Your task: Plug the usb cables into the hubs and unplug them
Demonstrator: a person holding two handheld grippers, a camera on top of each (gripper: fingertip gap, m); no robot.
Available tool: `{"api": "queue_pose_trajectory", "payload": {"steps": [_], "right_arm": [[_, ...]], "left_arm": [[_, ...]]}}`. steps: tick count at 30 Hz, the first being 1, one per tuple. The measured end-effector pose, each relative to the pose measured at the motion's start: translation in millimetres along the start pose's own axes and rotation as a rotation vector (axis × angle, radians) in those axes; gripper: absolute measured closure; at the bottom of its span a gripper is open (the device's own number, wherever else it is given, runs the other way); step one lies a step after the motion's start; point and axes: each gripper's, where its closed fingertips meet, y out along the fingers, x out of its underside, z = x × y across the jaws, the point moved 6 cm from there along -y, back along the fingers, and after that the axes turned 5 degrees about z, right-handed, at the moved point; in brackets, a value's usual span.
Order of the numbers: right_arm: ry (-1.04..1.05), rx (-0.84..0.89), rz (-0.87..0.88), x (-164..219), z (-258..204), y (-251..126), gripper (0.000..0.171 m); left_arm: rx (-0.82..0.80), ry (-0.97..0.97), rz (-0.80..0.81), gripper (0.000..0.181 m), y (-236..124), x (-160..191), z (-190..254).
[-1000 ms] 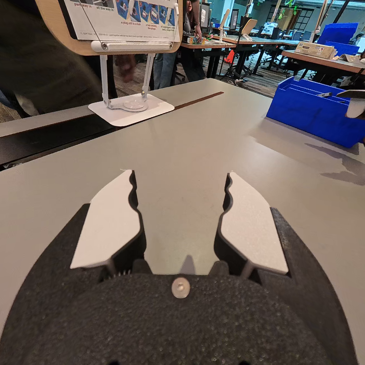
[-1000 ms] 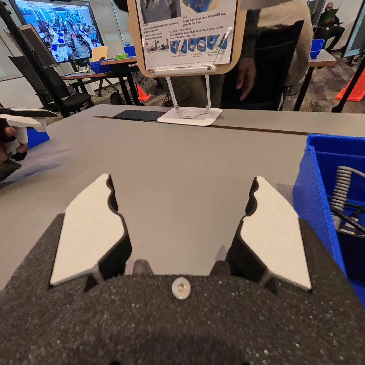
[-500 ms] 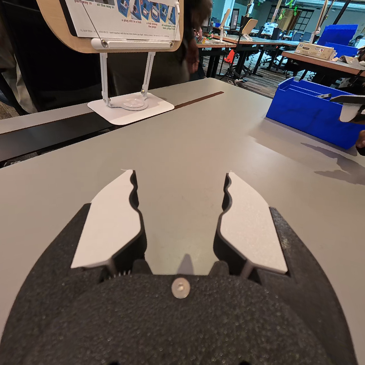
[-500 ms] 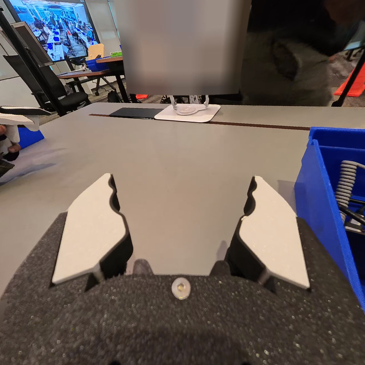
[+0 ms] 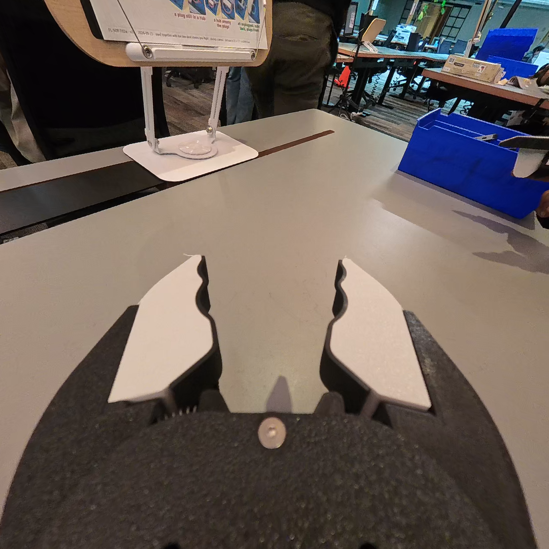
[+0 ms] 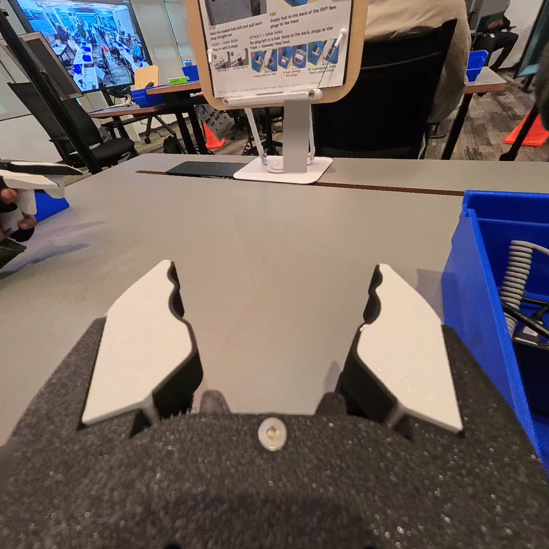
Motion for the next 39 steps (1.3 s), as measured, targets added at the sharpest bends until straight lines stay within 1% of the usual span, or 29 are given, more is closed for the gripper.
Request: {"api": "queue_pose_trajectory", "payload": {"steps": [24, 30, 39], "right_arm": [[-0.019, 0.002, 0.003, -7, -7, -9, 0.056], [-0.002, -0.002, 0.010, -6, -7, -15, 0.058], [-0.009, -0.015, 0.014, -9, -12, -15, 0.058]], "left_arm": [[-0.020, -0.007, 0.030, 0.103, -5, -4, -2], [-0.052, 0.019, 0.045, 0.105, -25, -18, 10], [-0.112, -0.021, 0.008, 0.106, -58, -12, 21]]}}
